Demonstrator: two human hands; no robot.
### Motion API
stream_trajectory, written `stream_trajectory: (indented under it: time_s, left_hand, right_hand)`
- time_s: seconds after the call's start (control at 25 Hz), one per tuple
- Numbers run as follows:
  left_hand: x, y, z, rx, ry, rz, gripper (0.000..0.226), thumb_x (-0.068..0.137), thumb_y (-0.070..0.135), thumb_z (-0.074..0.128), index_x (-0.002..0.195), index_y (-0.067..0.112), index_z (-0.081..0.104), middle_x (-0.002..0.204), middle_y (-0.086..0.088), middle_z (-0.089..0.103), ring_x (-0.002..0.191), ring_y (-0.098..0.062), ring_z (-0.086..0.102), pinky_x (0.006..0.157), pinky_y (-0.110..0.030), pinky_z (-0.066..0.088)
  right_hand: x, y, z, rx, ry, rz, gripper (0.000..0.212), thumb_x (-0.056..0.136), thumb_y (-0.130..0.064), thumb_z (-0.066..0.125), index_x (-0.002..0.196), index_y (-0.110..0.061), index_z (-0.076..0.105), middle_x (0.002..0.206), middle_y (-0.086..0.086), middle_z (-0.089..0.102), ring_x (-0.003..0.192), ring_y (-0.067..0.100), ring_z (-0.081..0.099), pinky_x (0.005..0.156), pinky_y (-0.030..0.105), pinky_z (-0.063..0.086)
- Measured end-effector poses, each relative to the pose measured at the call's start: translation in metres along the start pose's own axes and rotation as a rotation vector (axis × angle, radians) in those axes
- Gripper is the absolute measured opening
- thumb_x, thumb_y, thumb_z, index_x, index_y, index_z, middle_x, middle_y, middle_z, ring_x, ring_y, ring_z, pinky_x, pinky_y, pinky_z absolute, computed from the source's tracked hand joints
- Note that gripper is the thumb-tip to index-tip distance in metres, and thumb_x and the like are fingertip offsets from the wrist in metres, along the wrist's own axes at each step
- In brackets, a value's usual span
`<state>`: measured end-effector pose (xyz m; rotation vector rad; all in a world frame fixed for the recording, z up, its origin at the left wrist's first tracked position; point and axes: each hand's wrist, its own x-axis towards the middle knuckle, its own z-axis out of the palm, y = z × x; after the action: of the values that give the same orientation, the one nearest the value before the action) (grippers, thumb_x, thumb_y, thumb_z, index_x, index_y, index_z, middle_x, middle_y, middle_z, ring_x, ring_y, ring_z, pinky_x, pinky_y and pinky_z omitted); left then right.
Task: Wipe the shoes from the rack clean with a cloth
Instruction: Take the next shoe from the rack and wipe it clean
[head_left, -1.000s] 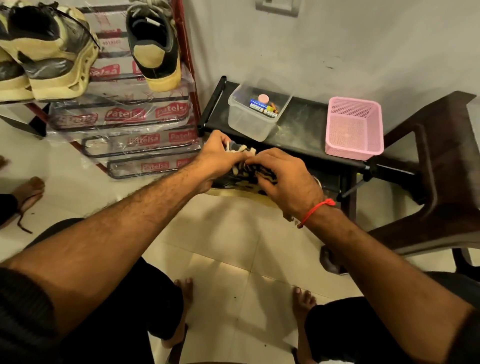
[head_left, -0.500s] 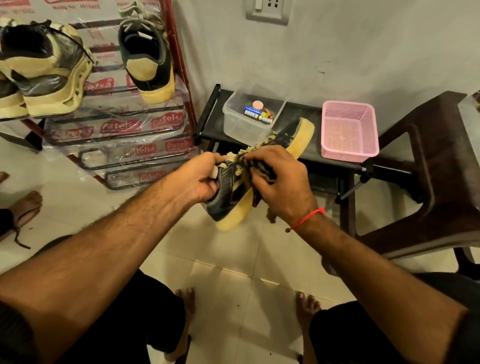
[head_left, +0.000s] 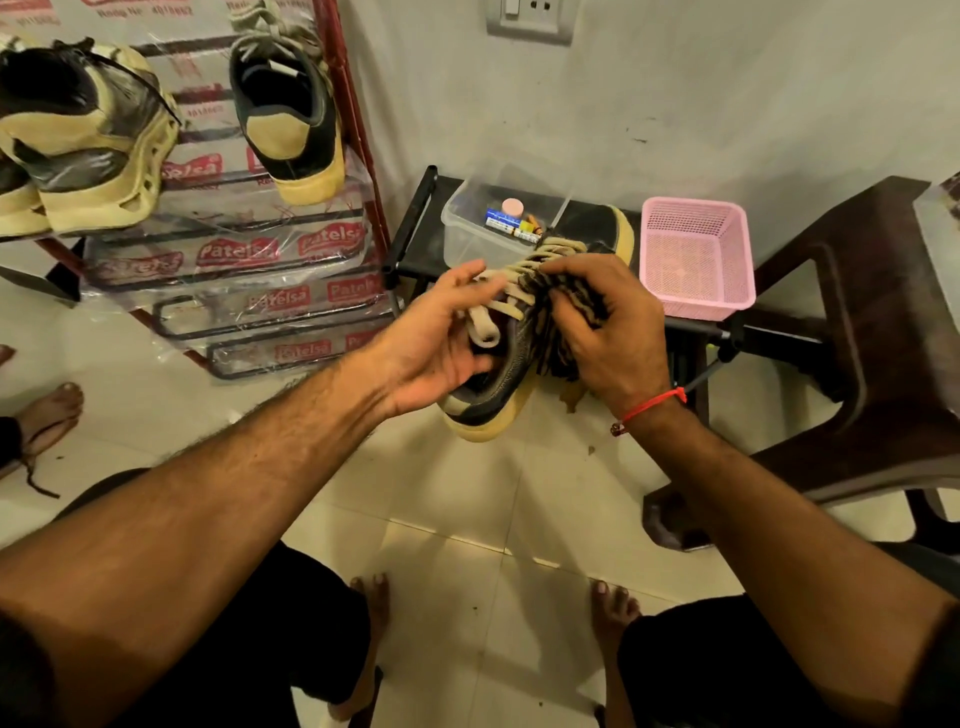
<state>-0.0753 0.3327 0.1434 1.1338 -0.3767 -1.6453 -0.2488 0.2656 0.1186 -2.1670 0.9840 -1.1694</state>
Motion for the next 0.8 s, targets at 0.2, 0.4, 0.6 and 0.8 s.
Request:
stream_trajectory:
  time_s: [0.2, 0.4, 0.6, 0.8]
  left_hand:
    - [0.002, -0.006, 0.007, 0.076, 0.01, 0.116, 0.068, 0.103, 0.008, 0.055, 0.156, 0.04, 0.027, 0.111, -0.011, 0.072, 0.109, -0.033, 0.071, 0.087, -0.067, 0.055]
    - [0.003, 0.006, -0.007, -0.062, 0.115, 0.122, 0.065, 0.104, 0.01, 0.052, 0.158, 0.036, 0.026, 0.119, -0.016, 0.071, 0.085, -0.024, 0.076, 0.065, -0.042, 0.064]
    - [0.004, 0.004, -0.004, -0.054, 0.044, 0.098, 0.058, 0.106, 0.015, 0.05, 0.157, 0.034, 0.029, 0.121, -0.013, 0.073, 0.098, -0.031, 0.074, 0.075, -0.057, 0.06]
    - [0.004, 0.009, -0.009, -0.111, 0.101, 0.146, 0.056, 0.107, 0.014, 0.047, 0.157, 0.029, 0.028, 0.099, -0.009, 0.078, 0.08, -0.021, 0.076, 0.063, -0.041, 0.063]
  right_hand:
    - [-0.001, -0.004, 0.004, 0.0, -0.085, 0.016, 0.026, 0.088, -0.005, 0.065, 0.113, -0.009, 0.071, 0.111, 0.006, 0.067, 0.107, 0.016, 0.062, 0.098, 0.032, 0.052]
    - [-0.038, -0.031, 0.018, -0.145, -0.465, -0.304, 0.028, 0.086, -0.017, 0.066, 0.113, -0.01, 0.071, 0.117, 0.009, 0.064, 0.111, 0.027, 0.06, 0.096, 0.037, 0.052]
    - [0.004, -0.018, 0.0, -0.124, -0.189, -0.082, 0.025, 0.088, -0.007, 0.068, 0.113, -0.007, 0.07, 0.114, 0.01, 0.064, 0.109, 0.021, 0.06, 0.098, 0.041, 0.054]
    - [-0.027, -0.032, 0.003, -0.162, -0.404, -0.228, 0.029, 0.085, -0.01, 0.074, 0.114, -0.008, 0.07, 0.116, 0.011, 0.062, 0.111, 0.027, 0.061, 0.095, 0.04, 0.054]
